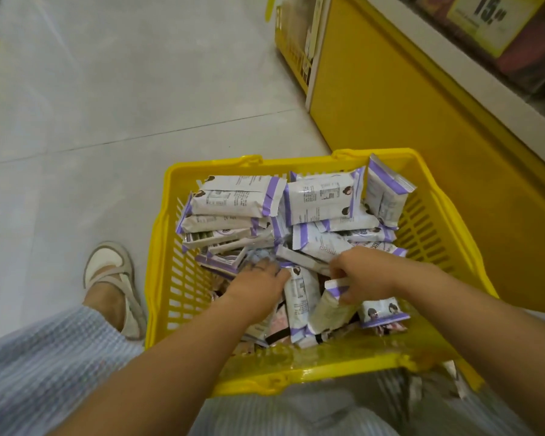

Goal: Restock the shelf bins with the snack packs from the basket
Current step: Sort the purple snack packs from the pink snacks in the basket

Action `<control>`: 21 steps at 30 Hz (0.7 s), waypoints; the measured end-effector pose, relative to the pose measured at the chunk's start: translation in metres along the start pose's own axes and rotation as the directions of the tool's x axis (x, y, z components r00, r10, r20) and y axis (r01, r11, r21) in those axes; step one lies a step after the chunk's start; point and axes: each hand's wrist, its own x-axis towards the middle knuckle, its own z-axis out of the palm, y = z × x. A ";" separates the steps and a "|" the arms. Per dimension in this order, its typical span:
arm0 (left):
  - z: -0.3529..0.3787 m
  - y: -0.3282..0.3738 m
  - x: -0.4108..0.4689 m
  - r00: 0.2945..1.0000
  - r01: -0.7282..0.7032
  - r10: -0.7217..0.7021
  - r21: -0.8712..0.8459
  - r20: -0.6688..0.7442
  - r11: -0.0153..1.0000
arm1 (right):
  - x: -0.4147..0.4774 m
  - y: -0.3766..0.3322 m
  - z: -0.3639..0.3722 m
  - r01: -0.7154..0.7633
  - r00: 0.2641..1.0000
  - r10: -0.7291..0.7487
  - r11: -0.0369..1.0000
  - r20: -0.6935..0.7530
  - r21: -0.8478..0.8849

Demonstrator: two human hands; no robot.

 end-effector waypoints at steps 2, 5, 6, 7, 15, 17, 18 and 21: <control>0.001 0.001 0.002 0.999 0.028 -0.029 0.035 0.039 0.999 | -0.002 0.004 0.007 -0.011 1.000 0.012 0.997 -0.011 0.072; 0.003 0.002 0.003 0.999 0.027 -0.030 0.063 0.045 0.998 | -0.003 0.004 0.015 -0.003 0.998 0.009 0.993 -0.054 0.115; 0.004 0.002 0.002 0.999 0.027 -0.030 0.068 0.042 0.997 | -0.002 0.003 0.016 0.000 0.999 0.005 0.995 -0.051 0.100; 0.004 0.002 0.002 0.998 0.031 -0.034 0.070 0.043 0.997 | -0.002 0.002 0.017 0.002 0.999 0.001 0.997 -0.037 0.073; -0.013 0.001 -0.004 0.997 0.006 -0.015 0.113 0.075 0.994 | -0.020 0.014 -0.032 -0.081 0.996 0.087 0.978 -0.024 0.195; -0.024 0.003 -0.009 0.994 0.013 -0.021 0.072 0.108 0.997 | -0.033 0.020 -0.058 -0.127 0.982 0.154 0.966 -0.107 0.224; -0.031 0.003 -0.012 0.994 0.018 -0.023 0.044 0.109 0.999 | -0.039 0.024 -0.070 -0.159 0.967 0.202 0.955 -0.155 0.251; -0.063 -0.003 -0.025 0.995 0.050 -0.045 -0.055 0.086 0.997 | -0.053 0.039 -0.093 -0.255 0.887 0.342 0.923 -0.310 0.289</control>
